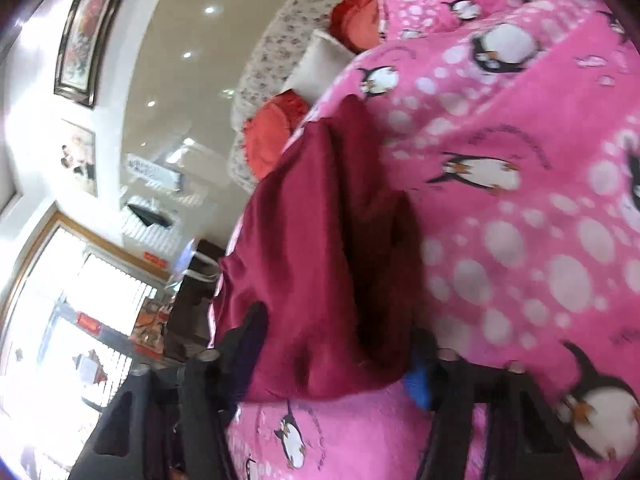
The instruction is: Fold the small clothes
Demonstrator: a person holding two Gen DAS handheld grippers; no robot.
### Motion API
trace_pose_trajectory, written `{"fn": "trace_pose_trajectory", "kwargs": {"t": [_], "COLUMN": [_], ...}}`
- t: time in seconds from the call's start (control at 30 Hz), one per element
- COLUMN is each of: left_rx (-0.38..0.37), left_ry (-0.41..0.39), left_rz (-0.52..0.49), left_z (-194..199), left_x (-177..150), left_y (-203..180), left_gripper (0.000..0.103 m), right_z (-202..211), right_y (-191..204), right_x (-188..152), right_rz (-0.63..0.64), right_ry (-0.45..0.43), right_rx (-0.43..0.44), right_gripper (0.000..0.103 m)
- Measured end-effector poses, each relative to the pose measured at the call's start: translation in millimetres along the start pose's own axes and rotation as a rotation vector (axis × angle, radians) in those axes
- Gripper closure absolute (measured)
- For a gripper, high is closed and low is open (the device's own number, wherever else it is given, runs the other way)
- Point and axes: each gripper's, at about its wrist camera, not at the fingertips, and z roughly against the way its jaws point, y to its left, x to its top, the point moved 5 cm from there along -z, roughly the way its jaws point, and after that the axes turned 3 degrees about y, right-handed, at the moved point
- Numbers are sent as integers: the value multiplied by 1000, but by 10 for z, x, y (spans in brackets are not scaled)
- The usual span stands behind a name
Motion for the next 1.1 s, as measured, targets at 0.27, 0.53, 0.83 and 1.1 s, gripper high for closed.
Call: {"fn": "trace_pose_trajectory", "kwargs": {"t": [0.27,0.53,0.83,1.1], "left_rx": [-2,42,86,213], "left_ry": [14,-36,-96,-104], "left_rz": [17,76,292,253], "left_z": [-75,-293,-258,-70], "left_x": [42,491,641,530], "left_y": [-39,120,452,305], "left_gripper": [5,5,54,85], "right_z": [26,-83,-105,-9], "right_y": [36,-78,-61,212], "right_x": [-70,-87,-99,-102], "right_rz": [51,-2,3,82], "right_ry": [-29,26,34,5], "right_rx": [4,-21,-40,-121], "right_gripper": [73,73,73,87]}}
